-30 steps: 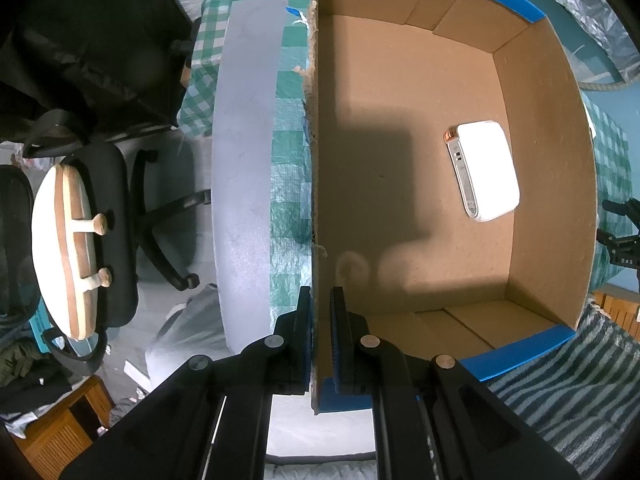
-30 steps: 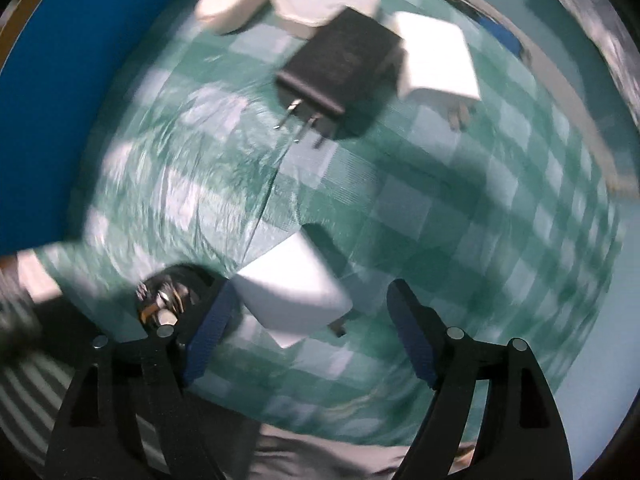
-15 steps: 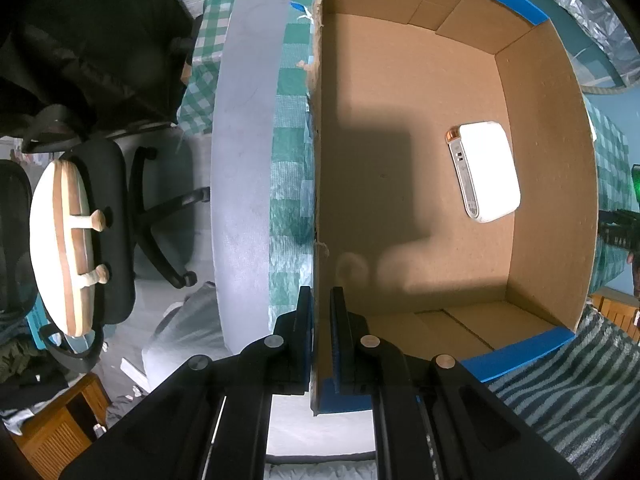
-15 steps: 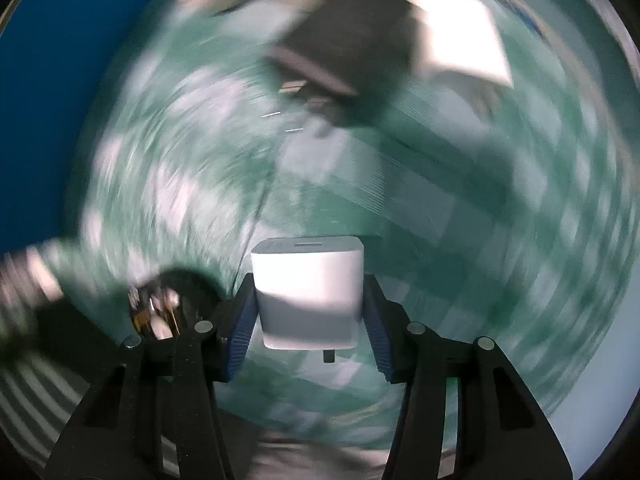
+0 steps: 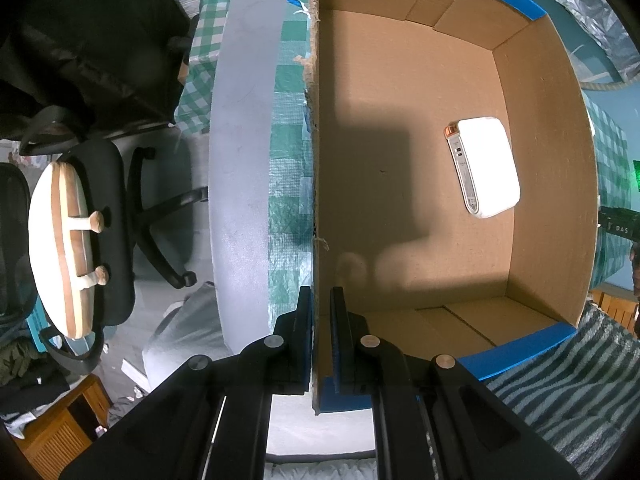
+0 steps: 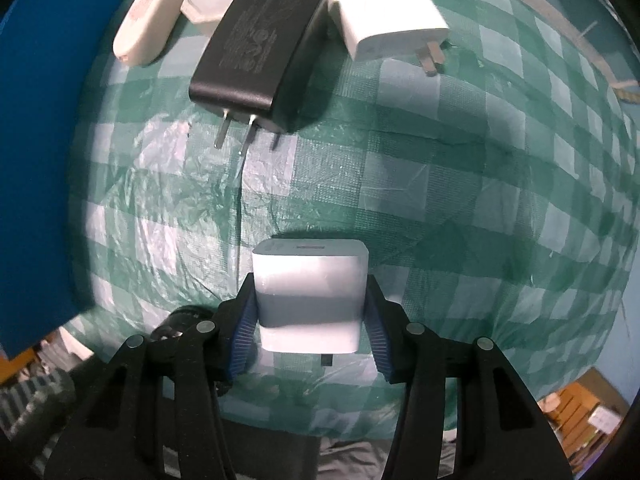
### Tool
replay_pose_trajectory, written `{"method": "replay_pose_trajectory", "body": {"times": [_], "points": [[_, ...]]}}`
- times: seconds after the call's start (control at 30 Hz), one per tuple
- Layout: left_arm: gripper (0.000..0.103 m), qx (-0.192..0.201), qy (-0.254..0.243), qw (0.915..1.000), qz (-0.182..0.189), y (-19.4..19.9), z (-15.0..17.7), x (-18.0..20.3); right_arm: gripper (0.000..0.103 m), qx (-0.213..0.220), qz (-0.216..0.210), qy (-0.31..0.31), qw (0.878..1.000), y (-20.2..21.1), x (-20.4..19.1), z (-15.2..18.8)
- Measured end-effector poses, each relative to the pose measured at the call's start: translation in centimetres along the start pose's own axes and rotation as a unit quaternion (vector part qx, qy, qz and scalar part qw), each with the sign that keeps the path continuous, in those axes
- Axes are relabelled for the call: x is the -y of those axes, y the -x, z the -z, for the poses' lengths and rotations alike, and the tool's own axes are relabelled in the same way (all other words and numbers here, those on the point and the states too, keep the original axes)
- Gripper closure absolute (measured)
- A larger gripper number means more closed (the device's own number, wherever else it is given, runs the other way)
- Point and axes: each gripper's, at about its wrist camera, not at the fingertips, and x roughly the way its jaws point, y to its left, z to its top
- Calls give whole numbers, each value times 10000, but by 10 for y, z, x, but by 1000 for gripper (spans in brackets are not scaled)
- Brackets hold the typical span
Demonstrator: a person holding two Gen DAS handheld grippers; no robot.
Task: Organize rigid objects
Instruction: 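Grasp the white square charger with the right gripper, then carry the white charger into the box and release it beside the block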
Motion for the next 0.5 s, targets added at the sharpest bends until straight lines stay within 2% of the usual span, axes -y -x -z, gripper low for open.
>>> {"method": "replay_pose_trajectory", "body": {"times": [0.27, 0.5], "points": [[95, -15, -42, 10000, -1, 0, -1, 1, 53, 252, -103, 199, 9994, 37, -15, 2], [95, -18, -50, 10000, 13, -1, -1, 2, 53, 411, -140, 483, 9979, 70, -46, -4]]}}
